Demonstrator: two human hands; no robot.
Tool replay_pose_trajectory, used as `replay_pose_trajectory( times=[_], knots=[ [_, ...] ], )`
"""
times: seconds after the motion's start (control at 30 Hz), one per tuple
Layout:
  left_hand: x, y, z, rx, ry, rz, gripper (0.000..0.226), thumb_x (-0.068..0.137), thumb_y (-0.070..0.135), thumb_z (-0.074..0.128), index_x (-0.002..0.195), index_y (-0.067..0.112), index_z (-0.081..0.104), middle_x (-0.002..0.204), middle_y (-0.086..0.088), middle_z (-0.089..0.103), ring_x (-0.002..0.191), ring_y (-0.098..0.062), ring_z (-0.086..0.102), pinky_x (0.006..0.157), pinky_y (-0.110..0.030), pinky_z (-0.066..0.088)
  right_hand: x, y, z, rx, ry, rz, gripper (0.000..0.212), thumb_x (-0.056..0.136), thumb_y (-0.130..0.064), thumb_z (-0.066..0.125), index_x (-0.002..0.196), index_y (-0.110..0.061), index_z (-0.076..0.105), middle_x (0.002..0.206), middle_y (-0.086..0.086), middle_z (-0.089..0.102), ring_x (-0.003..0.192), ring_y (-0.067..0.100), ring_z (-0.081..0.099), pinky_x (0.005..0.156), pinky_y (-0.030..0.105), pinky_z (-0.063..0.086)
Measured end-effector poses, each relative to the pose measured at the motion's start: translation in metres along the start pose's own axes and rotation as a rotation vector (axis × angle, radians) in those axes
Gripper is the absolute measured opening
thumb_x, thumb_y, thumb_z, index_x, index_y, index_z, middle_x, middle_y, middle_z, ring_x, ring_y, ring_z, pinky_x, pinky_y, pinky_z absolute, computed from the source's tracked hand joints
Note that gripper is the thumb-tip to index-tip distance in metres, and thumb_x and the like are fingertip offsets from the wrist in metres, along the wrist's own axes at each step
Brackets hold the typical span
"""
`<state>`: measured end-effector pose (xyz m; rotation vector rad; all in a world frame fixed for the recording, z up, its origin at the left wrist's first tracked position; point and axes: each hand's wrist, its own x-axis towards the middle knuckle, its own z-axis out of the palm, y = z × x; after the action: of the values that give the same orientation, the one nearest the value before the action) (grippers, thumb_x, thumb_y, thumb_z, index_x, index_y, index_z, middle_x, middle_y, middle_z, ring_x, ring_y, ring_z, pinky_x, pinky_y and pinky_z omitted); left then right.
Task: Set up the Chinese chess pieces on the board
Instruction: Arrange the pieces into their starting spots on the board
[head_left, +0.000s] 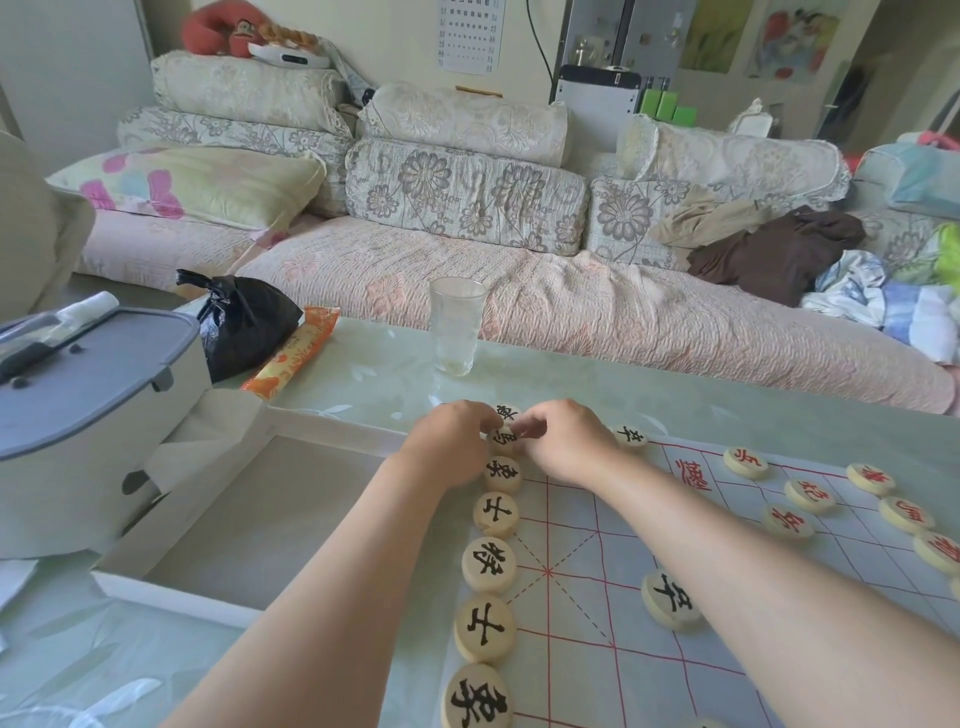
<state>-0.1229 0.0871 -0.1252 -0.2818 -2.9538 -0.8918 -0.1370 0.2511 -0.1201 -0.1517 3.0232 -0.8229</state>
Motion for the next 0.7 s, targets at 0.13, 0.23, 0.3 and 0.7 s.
replay_pose_trajectory(
  times=[0.13, 0.23, 0.3, 0.7],
  knots=[
    [0.001, -0.002, 0.003, -0.009, 0.003, -0.013, 0.042, 0.088, 0.007, 0.052, 0.124, 0.026, 0.061, 0.124, 0.006, 0.063, 0.112, -0.017, 0.059, 0.097, -0.034, 0.048, -0.007, 0.004, -0.001, 0.004, 0.002, -0.009, 0.022, 0.088, -0.034, 0.060, 0.106, -0.044, 0.068, 0.105, -0.018, 0.066, 0.100, 0.011, 0.061, 0.082, 0.029, 0.050],
    [0.003, -0.001, 0.003, -0.016, 0.016, -0.018, 0.042, 0.089, 0.007, 0.051, 0.125, 0.025, 0.060, 0.125, 0.005, 0.063, 0.113, -0.017, 0.058, 0.098, -0.032, 0.047, -0.009, 0.005, -0.002, -0.001, 0.023, -0.033, 0.025, 0.089, -0.032, 0.057, 0.109, -0.041, 0.068, 0.107, -0.017, 0.066, 0.102, 0.012, 0.061, 0.085, 0.029, 0.050],
    [0.005, -0.001, 0.000, -0.045, 0.040, -0.041, 0.045, 0.089, 0.006, 0.048, 0.130, 0.024, 0.055, 0.127, 0.004, 0.060, 0.115, -0.018, 0.056, 0.098, -0.032, 0.046, -0.004, 0.004, -0.007, 0.001, 0.085, -0.049, 0.025, 0.091, -0.028, 0.056, 0.110, -0.038, 0.068, 0.110, -0.015, 0.067, 0.104, 0.013, 0.061, 0.086, 0.029, 0.049],
    [0.029, -0.001, 0.003, -0.006, 0.024, -0.137, 0.050, 0.082, 0.002, 0.043, 0.124, 0.024, 0.058, 0.124, 0.001, 0.061, 0.117, -0.022, 0.054, 0.101, -0.039, 0.044, 0.057, -0.006, -0.015, -0.390, -0.217, -0.325, 0.068, 0.087, -0.001, 0.048, 0.135, -0.049, 0.054, 0.141, -0.011, 0.056, 0.121, 0.019, 0.056, 0.094, 0.035, 0.049]
  ],
)
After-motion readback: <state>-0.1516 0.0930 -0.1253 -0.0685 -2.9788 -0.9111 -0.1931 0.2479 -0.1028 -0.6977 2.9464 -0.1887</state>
